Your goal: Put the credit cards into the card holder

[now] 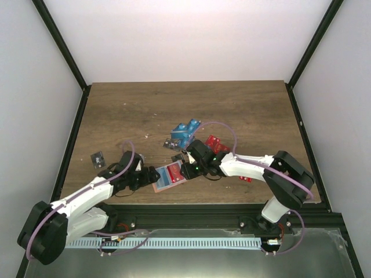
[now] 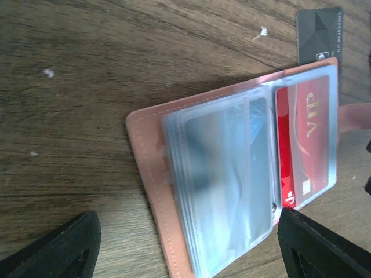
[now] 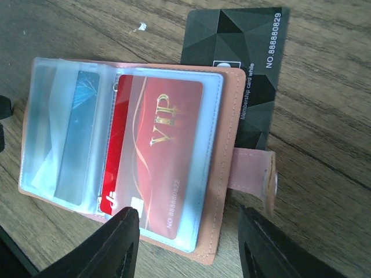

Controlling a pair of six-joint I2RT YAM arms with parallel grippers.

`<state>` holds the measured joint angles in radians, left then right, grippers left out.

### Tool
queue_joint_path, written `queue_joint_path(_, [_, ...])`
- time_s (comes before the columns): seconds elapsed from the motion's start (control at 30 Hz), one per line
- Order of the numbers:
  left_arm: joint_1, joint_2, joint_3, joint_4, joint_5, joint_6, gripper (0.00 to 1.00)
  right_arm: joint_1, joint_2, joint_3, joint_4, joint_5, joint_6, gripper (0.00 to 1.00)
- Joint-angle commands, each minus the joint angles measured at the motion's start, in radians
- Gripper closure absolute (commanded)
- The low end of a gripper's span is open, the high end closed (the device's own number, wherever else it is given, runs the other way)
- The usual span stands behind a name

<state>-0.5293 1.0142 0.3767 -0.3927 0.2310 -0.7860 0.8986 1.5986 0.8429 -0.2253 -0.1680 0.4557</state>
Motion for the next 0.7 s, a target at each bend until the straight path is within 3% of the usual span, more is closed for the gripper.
queue_joint_path(0.0, [-0.003,0.024,-0.029,0.077,0.035,-0.022,0.14,0.008,0.034,0.033,0.012,0.038,-0.014,0.52])
queue_joint_path(0.37, [-0.004,0.082,-0.044,0.160,0.109,-0.021,0.15,0.008,0.099,-0.016,0.071,0.029,0.018,0.68])
queue_joint_path(0.67, [-0.004,0.002,-0.024,0.209,0.167,-0.059,0.15,0.009,0.095,-0.032,0.095,-0.006,0.029,0.71])
